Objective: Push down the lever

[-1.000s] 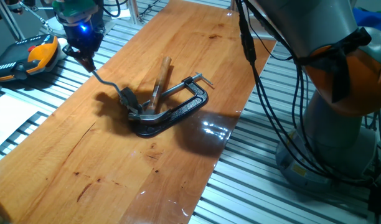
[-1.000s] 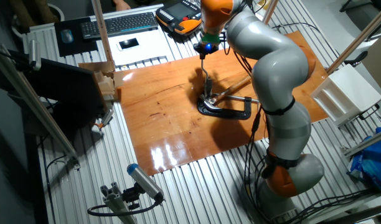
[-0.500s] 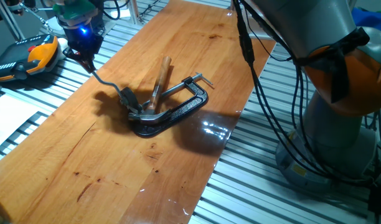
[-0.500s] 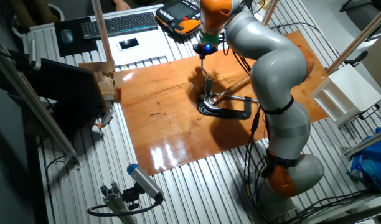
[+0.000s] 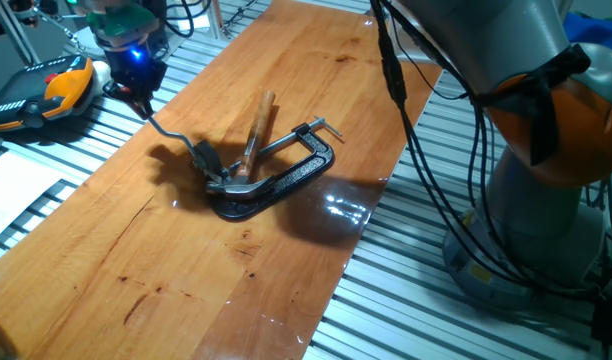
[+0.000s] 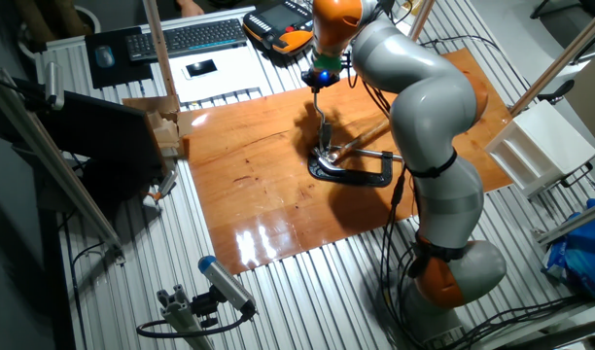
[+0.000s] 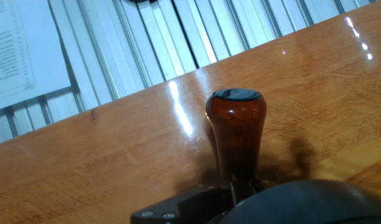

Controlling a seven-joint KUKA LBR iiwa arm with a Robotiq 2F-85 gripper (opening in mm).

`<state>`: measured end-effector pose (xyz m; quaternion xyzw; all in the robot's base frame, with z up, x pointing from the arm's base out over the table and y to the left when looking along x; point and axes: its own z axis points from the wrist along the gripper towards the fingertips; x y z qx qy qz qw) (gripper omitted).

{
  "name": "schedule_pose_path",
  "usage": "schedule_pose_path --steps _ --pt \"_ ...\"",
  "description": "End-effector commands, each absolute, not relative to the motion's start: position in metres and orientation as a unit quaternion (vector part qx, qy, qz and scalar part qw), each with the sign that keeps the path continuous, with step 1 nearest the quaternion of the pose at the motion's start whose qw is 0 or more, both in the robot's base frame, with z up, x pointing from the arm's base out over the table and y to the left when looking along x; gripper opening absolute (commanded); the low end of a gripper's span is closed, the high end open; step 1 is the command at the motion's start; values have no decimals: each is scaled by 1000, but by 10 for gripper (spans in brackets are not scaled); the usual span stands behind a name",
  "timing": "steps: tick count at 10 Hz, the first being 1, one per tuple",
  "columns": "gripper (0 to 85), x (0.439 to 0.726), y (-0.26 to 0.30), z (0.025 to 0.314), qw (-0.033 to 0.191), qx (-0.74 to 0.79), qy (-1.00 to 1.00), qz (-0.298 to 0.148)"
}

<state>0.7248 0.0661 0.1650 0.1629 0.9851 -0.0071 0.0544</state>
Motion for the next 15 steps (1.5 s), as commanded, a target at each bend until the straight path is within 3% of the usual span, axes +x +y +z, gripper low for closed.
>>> schedule_pose_path --steps 1,5,7,9,11,15 --pt "0 725 66 164 55 161 985 -7" --pt "0 726 66 163 53 158 986 -5" --pt "0 726 66 163 67 139 988 3" --pt "0 726 66 163 32 75 997 13" --pt "0 726 66 163 46 46 998 15" --pt "0 726 66 163 105 19 994 -14"
